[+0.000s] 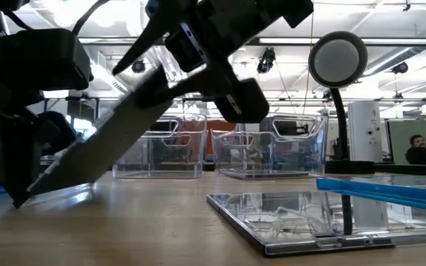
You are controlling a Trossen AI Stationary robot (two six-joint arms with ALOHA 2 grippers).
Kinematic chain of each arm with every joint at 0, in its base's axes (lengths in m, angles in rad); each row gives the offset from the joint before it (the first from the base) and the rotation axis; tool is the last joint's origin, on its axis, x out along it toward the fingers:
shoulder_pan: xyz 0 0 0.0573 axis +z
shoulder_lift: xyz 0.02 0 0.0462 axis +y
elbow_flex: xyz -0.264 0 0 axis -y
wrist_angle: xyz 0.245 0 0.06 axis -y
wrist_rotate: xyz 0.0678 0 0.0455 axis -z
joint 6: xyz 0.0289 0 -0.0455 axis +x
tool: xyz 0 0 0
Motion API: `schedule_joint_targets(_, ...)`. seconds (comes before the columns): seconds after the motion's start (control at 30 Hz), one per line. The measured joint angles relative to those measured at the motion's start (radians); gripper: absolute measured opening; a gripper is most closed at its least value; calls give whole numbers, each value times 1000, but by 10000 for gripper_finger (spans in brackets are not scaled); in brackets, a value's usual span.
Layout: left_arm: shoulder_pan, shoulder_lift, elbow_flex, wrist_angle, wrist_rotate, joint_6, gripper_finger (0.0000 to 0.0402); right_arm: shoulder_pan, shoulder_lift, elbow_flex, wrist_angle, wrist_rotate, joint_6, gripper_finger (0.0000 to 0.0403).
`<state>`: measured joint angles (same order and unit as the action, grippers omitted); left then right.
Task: Pick & place jewel cases by type
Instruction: Put the black CD case into the right transparent bin
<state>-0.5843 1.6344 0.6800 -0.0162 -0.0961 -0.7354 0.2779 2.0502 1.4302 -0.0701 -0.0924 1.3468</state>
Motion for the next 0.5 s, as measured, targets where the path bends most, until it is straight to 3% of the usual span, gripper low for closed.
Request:
schedule_joint_targets(0.23, -30, -30, 11, -10, -123, 17, 135, -6, -2, -18, -6, -68, 6, 25)
schedule_joint_targets(0.5, -71, -78, 51, -122, -167, -24, 135, -10, -68, -36, -63, -110, -21, 14)
